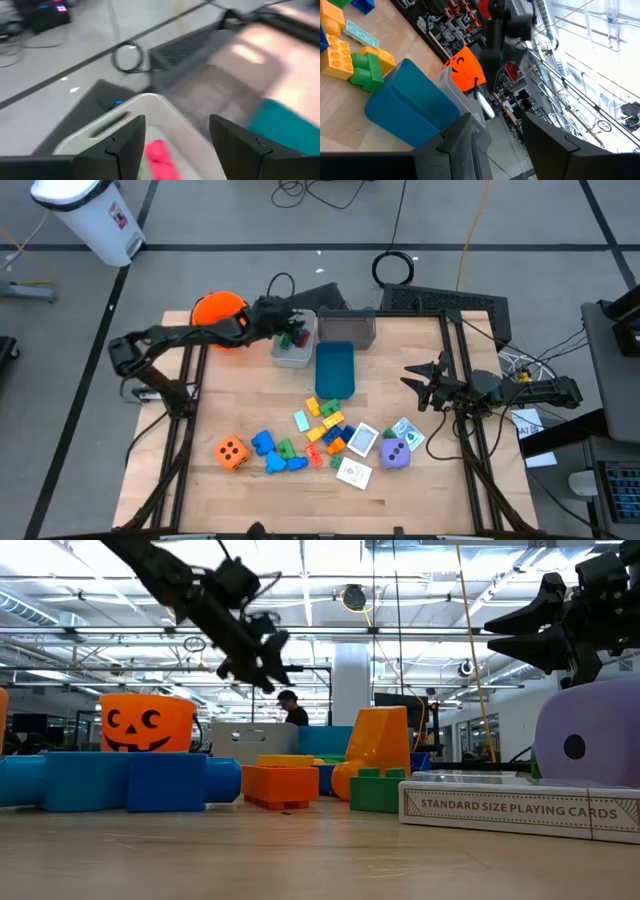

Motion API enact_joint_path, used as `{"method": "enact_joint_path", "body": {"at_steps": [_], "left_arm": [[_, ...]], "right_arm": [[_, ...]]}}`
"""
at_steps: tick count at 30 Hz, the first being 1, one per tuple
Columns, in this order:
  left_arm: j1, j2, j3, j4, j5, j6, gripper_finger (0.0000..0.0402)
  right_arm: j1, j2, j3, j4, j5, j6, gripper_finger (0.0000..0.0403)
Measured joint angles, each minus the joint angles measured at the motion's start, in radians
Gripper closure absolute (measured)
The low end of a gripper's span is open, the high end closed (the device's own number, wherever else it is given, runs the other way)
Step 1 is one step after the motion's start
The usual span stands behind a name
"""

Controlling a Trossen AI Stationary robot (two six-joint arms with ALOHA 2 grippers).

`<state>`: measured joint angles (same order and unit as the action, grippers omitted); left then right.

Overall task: Pick & Place Toys
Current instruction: Put the blue 2 stud gamepiece into the white bin

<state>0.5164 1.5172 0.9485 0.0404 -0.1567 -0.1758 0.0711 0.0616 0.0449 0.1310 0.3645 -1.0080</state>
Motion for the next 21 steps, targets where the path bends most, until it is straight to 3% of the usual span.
{"method": "enact_joint_path", "body": {"at_steps": [11, 21], "left_arm": [[-0.18, -0.199, 0.0, -0.327, 0.166, -0.016, 0.0174], [-0.377, -0.2, 0.0, -0.585, 0.237, -0.125, 0.0174]], "right_arm": [[0.0, 0.0, 0.0, 0.0, 0.0, 0.0, 0.0234], [0.0, 0.0, 0.0, 0.0, 0.0, 0.0, 0.0234]]}}
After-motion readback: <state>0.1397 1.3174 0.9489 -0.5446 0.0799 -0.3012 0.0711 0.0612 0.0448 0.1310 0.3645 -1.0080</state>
